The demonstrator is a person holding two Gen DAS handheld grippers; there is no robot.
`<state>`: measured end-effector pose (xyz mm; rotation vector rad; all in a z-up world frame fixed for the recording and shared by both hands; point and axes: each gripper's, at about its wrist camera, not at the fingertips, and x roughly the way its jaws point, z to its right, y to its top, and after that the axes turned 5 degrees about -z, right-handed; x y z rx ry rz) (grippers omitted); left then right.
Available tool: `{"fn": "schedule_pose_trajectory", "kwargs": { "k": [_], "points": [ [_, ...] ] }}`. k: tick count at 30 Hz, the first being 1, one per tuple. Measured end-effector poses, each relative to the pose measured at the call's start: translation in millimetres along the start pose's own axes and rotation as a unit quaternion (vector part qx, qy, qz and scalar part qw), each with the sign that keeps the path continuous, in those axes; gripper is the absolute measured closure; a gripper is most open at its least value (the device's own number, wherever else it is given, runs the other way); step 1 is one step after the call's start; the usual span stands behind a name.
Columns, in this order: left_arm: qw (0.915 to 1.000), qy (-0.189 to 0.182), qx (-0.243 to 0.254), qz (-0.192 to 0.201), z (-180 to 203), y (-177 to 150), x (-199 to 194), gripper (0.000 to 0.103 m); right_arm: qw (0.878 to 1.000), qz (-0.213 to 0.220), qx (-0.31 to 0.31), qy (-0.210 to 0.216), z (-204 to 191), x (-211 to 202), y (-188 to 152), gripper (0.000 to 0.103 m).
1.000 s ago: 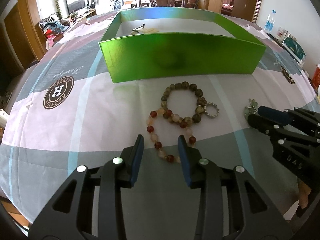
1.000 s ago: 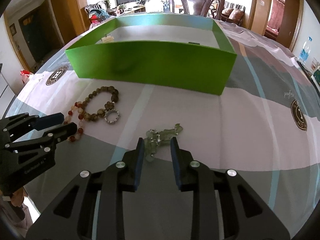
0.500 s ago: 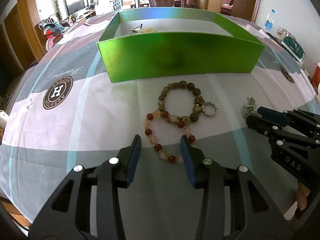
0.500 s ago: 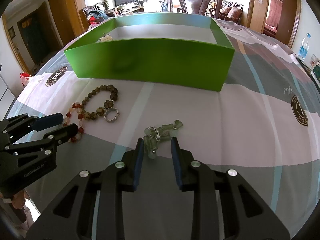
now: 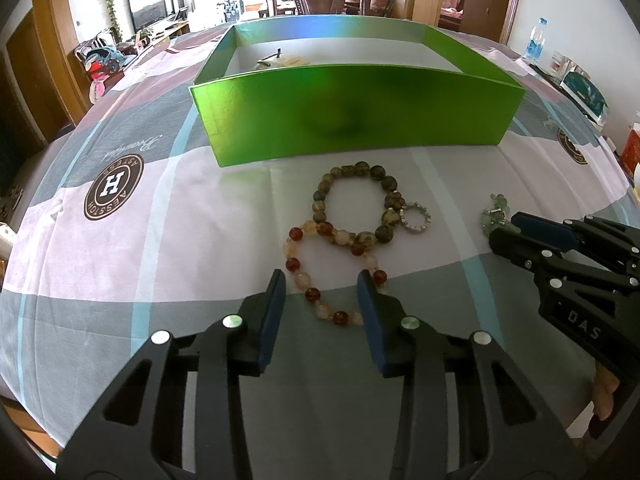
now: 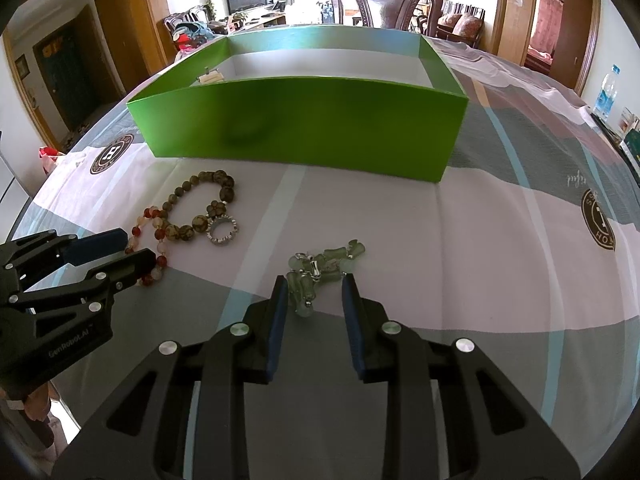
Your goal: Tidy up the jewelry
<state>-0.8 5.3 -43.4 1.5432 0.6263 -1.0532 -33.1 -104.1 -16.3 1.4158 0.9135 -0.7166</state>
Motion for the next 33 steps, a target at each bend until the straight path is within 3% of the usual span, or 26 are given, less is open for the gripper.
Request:
{"fn": "schedule_pose_trajectory", "kwargs": {
  "k": [8,10,13,19,33],
  "points": [
    [1.0000,-0.003,0.001,0.001,1.8,-1.0,-0.9,0.091,1.000,0.003,0.009,0.006,4.4,-1.5,0.7,0.074],
    [1.0000,-0.005,0.002,0.001,1.7,-1.3,-0.7,0.092,1.000,0.004,0.015,0.011,6.5,-1.8,0.9,0.076],
    [1.0000,-0.006,0.006,0.003,3.0,-1.6,-1.4,0.093,1.000,0.005,0.018,0.006,7.6,-1.6,0.7,0.088],
    [0.9999,-0.004,0.009,0.013,5.6,-0.9,-7.8,0.093,1.000,0.007,0.024,0.010,10.0,-3.3,0.8,0.095],
    [0.9989,0.002,0.012,0.045,0.2,10.7,-31.0,0.094,0.998,0.057,0.038,-0.004,23.4,-36.8,16.6,0.095]
  ]
}}
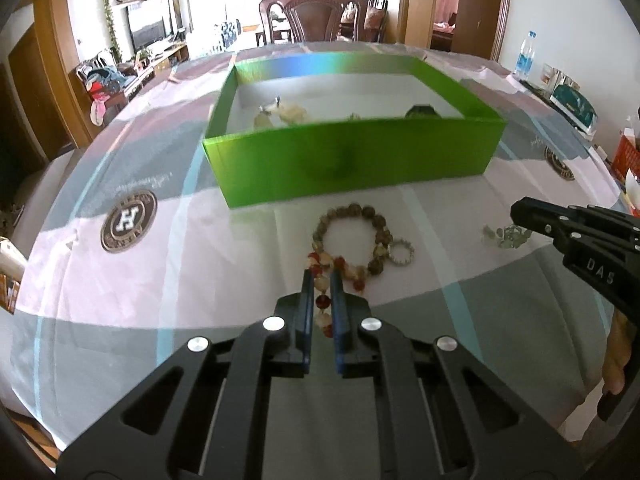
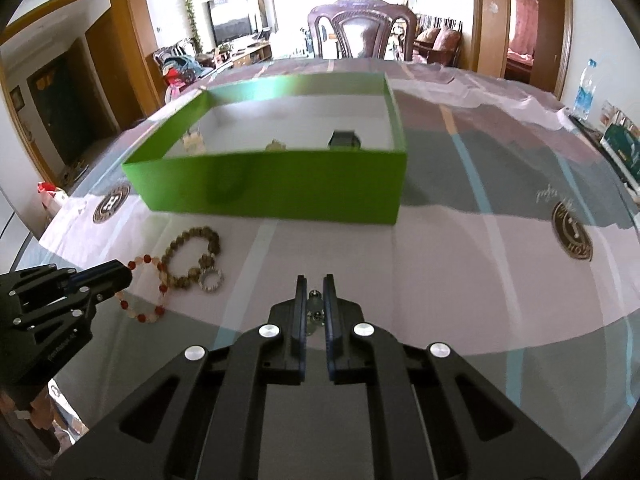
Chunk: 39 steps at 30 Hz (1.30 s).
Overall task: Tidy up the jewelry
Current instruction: 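Carry the jade pendant and red-amber bracelet into the green box and open both tools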
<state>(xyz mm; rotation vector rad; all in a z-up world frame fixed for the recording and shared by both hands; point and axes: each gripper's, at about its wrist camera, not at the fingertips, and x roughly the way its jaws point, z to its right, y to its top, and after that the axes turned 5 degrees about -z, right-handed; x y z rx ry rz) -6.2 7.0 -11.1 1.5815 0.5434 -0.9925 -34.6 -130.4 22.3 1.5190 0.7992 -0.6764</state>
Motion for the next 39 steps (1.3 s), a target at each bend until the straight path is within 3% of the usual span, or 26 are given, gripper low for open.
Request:
{"fn": "schedule_pose_trajectory", "kwargs": {
  "k": [7,16,21,28,31,39],
  "points": [
    [0.9996,0.000,0.001,0.027,-6.8,16.1,-17.8,0.094,0.999,0.037,0.003,-0.011,5.3,-23.5,13.4,0.095],
    [0.9992,-0.013,-0.006,0.037,-18.8,27.7,-27.3,0.094,1.000,0.020,-0.002,-0.008,3.1,-15.1,12.3,0.095],
    [0.9978,-0.010,-0.004,0.065,-26.5,50.2,-44.5,0.094,0.999,0.050,-0.017,-0.012,-3.6,-29.8,30.6,0.095],
    [0.9932,-0.024,0.017,0.113,-20.5,105.8,-58.5,0.094,0.991,0.126,-0.044,-0.017,-19.2,-63.1,81.9,0.095],
    [0.9942,-0.031,0.019,0.102,-14.5,127.0,-38.7,0.094,0.991,0.128,-0.042,-0.007,-20.4,-49.5,105.5,0.095],
    [0.9985,-0.047,0.009,0.027,-9.6,147.0,32.0,0.094,0.999,0.048,-0.005,0.016,-14.7,20.8,125.6,0.095]
  ]
}}
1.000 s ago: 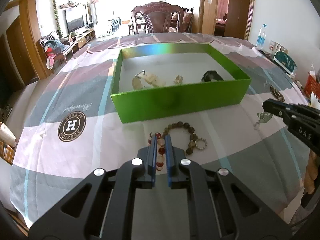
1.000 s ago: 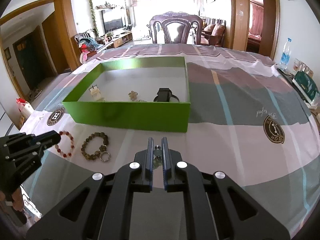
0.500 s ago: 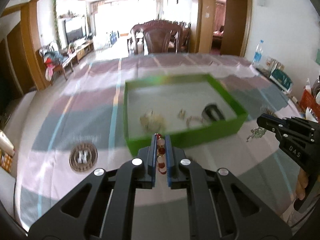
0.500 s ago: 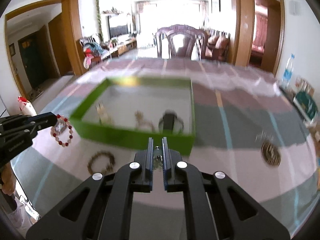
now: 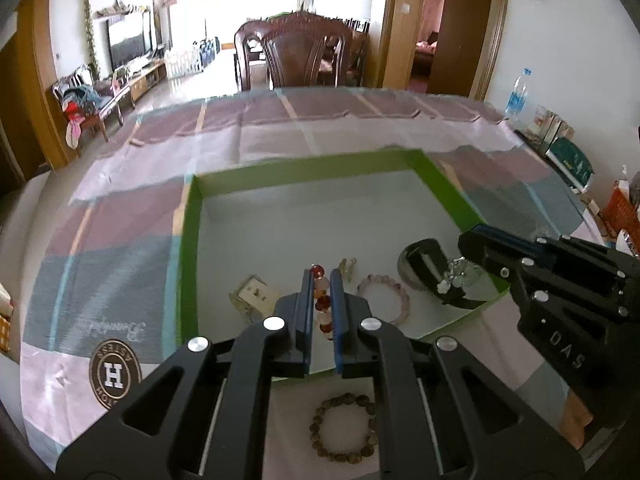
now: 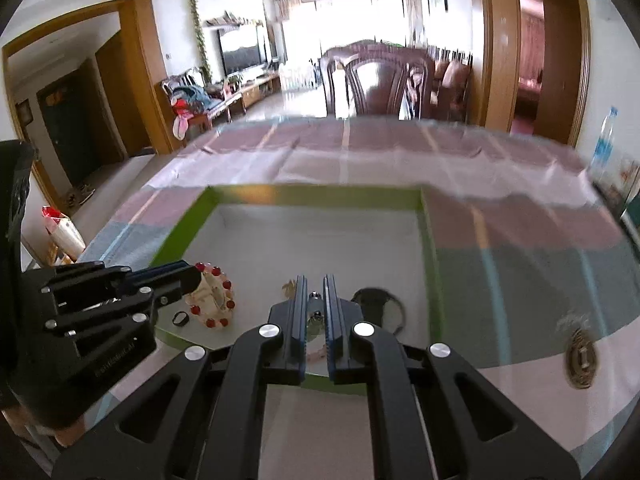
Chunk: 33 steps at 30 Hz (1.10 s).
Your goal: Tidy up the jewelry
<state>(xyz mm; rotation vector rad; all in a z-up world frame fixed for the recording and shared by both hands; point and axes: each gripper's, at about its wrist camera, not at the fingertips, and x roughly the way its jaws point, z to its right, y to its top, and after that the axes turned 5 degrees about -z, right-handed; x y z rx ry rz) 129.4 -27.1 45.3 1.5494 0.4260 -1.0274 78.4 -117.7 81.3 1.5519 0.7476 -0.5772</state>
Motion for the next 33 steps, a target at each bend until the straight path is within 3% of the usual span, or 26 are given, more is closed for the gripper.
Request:
{"fn": "schedule_pose_trajectory", "kwargs": {
  "k": [3,4,5,7,11,14,17,21,33],
  "points": [
    [0.9999,0.002,-0.012,-0.004,-5.1,0.3,6.9,0.092,1.000,-0.004,-0.002,-0.004,-4.0,8.2,-1.0,0.094],
    [0.9999,0.001,-0.013,-0.003,-5.8,0.6,6.2,0.090,1.000,-0.004,-0.002,-0.011,-4.1,8.1,-0.9,0.084],
    [0.9999,0.000,-0.014,-0.001,-6.2,0.4,4.4,0.082,1.000,-0.002,0.001,-0.014,-4.0,5.9,-2.4,0.065],
    [0.9999,0.005,-0.014,0.007,-7.4,-3.3,-3.2,0.071,1.000,0.008,0.010,-0.011,-0.4,-4.3,-7.5,0.050],
    [0.9996,0.024,-0.006,0.015,-8.8,-24.0,-24.9,0.070,1.000,0.016,0.003,-0.007,4.2,-29.6,-26.7,0.050],
    [0.9991,0.038,-0.009,0.013,-12.1,-54.3,-36.8,0.070,1.000,-0.001,-0.023,0.001,-1.0,-35.0,-53.4,0.052],
    [0.9993,0.034,-0.014,-0.009,-11.8,-79.0,-28.9,0.070,0.997,-0.052,-0.057,0.008,-16.3,-17.4,-84.2,0.063],
    [0.9980,0.038,-0.002,-0.051,-8.1,-93.4,-3.9,0.070,0.990,-0.102,-0.100,0.009,-36.3,7.5,-109.4,0.065],
    [0.9958,0.028,-0.016,-0.086,-13.9,-109.0,19.5,0.067,0.983,-0.125,-0.130,0.025,-64.4,26.2,-119.0,0.065]
  ]
}}
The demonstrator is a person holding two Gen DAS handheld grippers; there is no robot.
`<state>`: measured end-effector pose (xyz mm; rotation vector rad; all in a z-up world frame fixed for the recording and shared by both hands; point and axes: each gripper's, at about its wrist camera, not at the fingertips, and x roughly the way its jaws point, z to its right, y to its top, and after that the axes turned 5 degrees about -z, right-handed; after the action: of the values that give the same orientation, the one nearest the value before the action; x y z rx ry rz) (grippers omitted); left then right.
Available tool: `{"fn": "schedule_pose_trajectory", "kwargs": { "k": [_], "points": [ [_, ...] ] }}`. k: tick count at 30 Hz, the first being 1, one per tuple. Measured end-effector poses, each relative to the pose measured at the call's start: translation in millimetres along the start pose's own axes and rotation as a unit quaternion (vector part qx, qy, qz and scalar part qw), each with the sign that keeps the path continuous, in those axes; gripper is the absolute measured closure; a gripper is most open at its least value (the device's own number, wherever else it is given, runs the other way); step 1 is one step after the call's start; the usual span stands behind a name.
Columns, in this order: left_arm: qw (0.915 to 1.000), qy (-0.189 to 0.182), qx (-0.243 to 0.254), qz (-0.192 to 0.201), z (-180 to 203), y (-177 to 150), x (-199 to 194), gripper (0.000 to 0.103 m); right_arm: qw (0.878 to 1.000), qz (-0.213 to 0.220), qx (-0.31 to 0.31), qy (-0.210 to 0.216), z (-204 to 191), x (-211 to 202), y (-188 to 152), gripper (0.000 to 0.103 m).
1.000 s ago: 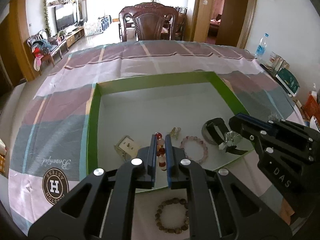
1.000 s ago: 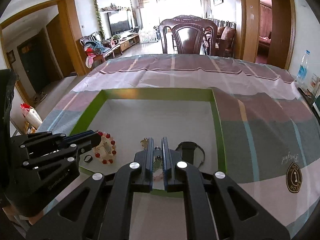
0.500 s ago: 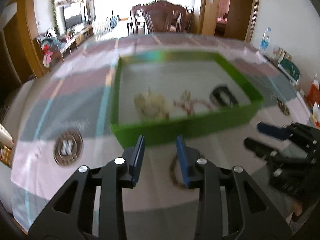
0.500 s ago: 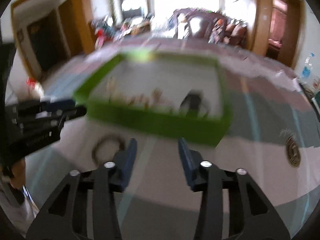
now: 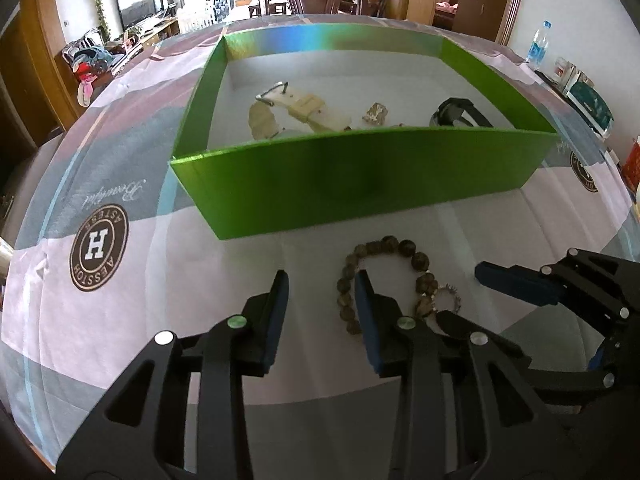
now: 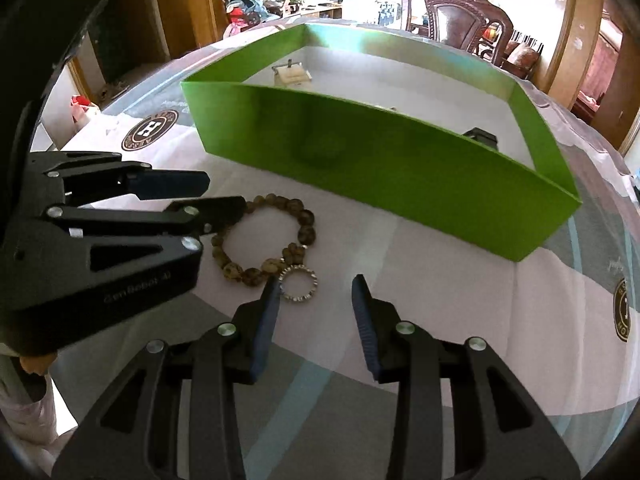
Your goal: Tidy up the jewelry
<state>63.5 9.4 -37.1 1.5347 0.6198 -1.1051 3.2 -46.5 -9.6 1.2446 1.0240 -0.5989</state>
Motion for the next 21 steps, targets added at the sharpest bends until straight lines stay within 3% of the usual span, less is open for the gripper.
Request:
{"fn": "schedule_pose_trajectory", "kwargs": {
  "k": [8,10,17,21],
  "points": [
    [1.0000,0.006,0.002,-0.003,8.5,-0.3,6.7,0.065,1.000,0.006,-0.005,0.006,0.0,7.6,5.7,0.065],
    [1.0000,0.005,0.003,-0.003,9.1,-0.2,6.7,0.064,1.000,0.010,-0.008,0.010,-1.0,7.8,6.0,0.081],
    [0.9999,0.011,0.006,0.001,8.5,-3.5,4.8,0.064,1.000,0.006,0.015,-0.004,9.1,3.3,-1.6,0.082],
    [0.9998,0.018,0.000,0.001,8.6,-6.9,4.0,0.055,0.999,0.006,0.033,-0.014,19.4,-1.9,-10.9,0.082]
  ]
}}
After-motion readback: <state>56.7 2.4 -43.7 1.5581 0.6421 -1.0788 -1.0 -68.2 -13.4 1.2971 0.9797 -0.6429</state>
